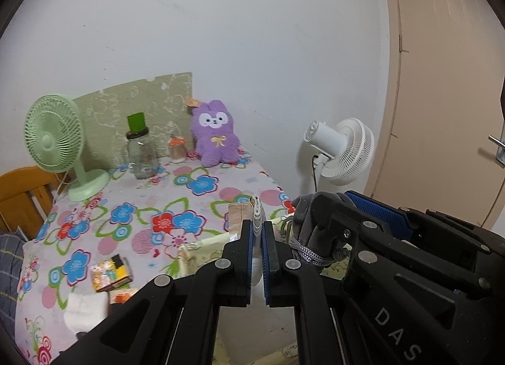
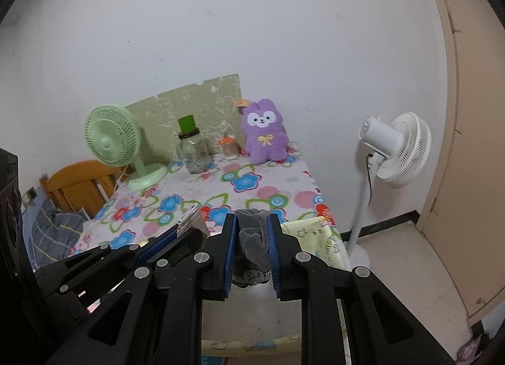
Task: Organize soft objects
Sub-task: 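Carry both held socks over to the yellow-green gift-paper box, then open the right gripper over the box while the left releases its sock inside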
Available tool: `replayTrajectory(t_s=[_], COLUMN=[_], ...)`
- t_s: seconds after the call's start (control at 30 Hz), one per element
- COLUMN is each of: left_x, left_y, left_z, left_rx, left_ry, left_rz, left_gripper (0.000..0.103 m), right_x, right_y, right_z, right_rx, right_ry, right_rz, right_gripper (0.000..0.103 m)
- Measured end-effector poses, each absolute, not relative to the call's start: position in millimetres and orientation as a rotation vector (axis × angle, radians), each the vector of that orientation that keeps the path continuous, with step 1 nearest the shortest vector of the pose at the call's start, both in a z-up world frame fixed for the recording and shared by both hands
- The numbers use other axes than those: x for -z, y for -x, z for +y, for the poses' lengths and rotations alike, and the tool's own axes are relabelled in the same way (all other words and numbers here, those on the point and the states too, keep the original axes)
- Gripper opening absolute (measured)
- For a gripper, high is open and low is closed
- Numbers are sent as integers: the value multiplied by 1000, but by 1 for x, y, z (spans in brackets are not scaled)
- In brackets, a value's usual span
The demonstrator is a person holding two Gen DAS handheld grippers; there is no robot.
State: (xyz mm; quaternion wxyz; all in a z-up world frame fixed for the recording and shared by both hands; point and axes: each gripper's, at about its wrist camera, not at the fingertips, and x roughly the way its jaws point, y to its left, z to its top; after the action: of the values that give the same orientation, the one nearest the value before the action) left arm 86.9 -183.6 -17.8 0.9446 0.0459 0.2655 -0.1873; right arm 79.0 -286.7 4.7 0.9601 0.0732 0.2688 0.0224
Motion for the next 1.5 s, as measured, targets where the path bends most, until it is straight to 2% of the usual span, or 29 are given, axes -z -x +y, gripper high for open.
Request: replayTrajectory(t_s=[0.33, 0.43, 0.57, 0.63, 0.73, 0.77, 0.97, 1.0, 1.07, 1.1, 1.13, 1.23, 1.37, 1.5], left_x=[55, 65, 74, 77, 75, 74, 73, 72, 71, 70, 69, 68, 67, 63], left_y=[-111, -119, -124, -124, -121, -119, -120, -121, -121, -121, -122, -122, -119, -113], left_z=[-208, -211, -214, -215, -216, -217, -219, -218, -217, -216, -214, -210, -203, -193], left_rx=[396, 382, 356, 358, 367, 369, 361, 360, 361, 360, 360, 354, 361, 378], left_ry=[-116, -124, -151, -156, -168, -174, -194, -196, -187, -183, -178, -169, -160, -139], left_rz=[638, 672, 693, 713, 708, 702, 696, 700, 700, 700, 698, 695, 696, 678], left_gripper=[5, 25, 41, 45, 65, 69, 77, 79, 86, 88, 91, 99, 102, 103], right_x=[36, 47, 61, 66, 69, 69, 69, 68, 66, 63, 62, 56, 52, 46], right_y=[-104, -113, -121, -126, -130, -131, -132, -132, -130, -127, -124, -120, -118, -110], right_z=[-311, -314, -317, -319, -320, -319, -317, -317, -317, -318, -318, -315, -307, -299], right_rx=[2, 4, 3, -1, -10, -9, 11, 20, 20, 13, 14, 11, 22, 32], right_ry=[-181, -195, -217, -227, -238, -232, -211, -202, -196, -203, -207, -192, -162, -154], right_rz=[626, 651, 683, 693, 697, 696, 693, 691, 685, 666, 651, 653, 659, 647], right_gripper=[22, 22, 22, 22, 22, 22, 27, 30, 51, 67, 71, 71, 73, 86])
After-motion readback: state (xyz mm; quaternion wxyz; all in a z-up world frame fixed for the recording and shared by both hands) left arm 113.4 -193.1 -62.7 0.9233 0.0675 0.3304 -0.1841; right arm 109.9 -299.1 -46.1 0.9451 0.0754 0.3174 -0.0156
